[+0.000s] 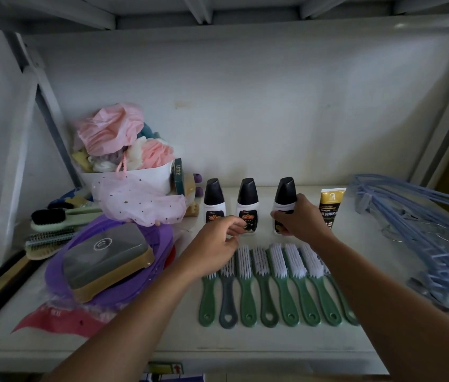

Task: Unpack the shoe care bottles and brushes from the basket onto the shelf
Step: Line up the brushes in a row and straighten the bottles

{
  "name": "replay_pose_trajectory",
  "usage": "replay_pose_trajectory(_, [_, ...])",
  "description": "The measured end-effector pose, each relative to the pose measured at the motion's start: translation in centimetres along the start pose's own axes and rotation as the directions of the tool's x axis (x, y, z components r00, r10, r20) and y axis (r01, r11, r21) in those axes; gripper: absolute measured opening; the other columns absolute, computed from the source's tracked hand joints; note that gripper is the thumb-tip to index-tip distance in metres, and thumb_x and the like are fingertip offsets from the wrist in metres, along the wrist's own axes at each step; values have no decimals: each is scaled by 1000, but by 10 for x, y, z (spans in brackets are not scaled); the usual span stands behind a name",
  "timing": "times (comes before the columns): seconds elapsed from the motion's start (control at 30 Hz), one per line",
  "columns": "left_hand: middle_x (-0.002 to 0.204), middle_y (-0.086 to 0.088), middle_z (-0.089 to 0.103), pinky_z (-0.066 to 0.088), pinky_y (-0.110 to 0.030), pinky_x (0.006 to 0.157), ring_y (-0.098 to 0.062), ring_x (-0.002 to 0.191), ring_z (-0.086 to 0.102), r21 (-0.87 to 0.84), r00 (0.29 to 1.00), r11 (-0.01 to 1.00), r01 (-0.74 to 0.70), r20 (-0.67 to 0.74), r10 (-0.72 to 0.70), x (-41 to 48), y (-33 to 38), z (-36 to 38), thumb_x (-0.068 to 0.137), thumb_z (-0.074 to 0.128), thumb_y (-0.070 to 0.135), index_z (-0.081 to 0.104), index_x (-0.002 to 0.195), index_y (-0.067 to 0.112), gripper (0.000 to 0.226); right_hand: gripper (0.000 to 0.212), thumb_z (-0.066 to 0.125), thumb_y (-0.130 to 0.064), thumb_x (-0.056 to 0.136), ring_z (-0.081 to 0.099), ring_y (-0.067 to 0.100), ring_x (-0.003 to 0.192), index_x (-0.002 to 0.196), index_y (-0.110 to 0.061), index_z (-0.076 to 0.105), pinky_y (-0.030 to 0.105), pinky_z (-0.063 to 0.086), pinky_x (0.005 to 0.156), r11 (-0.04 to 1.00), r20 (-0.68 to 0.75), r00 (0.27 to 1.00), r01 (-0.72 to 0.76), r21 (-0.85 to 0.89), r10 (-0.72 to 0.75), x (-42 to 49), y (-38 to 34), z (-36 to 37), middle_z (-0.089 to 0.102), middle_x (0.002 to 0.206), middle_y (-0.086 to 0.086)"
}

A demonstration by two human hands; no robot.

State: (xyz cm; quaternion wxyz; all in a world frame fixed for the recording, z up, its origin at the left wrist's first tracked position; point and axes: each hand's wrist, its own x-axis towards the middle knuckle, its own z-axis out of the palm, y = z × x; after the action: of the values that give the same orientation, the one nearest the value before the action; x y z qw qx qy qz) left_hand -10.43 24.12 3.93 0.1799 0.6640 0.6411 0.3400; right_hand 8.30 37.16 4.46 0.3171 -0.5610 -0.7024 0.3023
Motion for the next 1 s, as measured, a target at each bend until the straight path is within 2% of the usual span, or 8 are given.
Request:
replay_pose_trajectory(0.5, [118,6,67,41,0,83,-3,108,60,12,1000,1000,12,15,-13,0,-7,-1,96,53,3,60,132,15,38,46,76,-34,78,71,28,81,113,-15,53,44,63,73,998,15,1000,-19,52,19,4,0,5,67,100,9])
replay_pose_trajectory(0.6, [119,6,67,43,-3,84,-4,109,61,11,1000,1000,13,14,-13,0,-8,-2,96,53,3,60,131,15,38,42,74,-31,82,70,24,72,113,-12,52,38,61,66,1000,8,1000,-9,17,9,4,-1,5,66,97,9])
replay_pose_trajectory(0.67, [119,6,67,44,-4,84,-3,109,61,9,1000,1000,13,19,-13,0,-9,-2,97,54,4,60,132,16,37,40,73,-29,84,68,22,69,114,-11,52,31,55,58,1000,7,1000,-4,-19,4,4,-1,5,66,98,9])
replay_pose_trajectory(0.7, [119,7,66,44,-4,84,-2,109,60,10,1000,1000,14,23,-15,1,-9,-2,97,55,5,60,132,17,37,41,72,-29,84,68,24,71,114,-11,51,31,54,59,1000,6,1000,1,-31,0,4,0,5,65,99,9])
replay_pose_trajectory(0.83, [118,8,66,46,-11,90,-3,110,60,7,999,1000,20,25,-20,0,-12,-2,98,56,8,59,133,17,37,44,73,-32,81,70,30,78,113,-12,51,45,61,73,999,-5,1000,9,-38,-9,5,1,6,66,100,11])
replay_pose_trajectory(1.0, [119,6,65,44,-9,89,-6,110,60,13,1000,1000,23,21,-23,1,-13,-3,97,55,7,58,134,15,37,44,73,-32,80,70,30,79,112,-12,51,47,61,74,999,-7,1000,18,-40,-18,5,2,6,66,100,11])
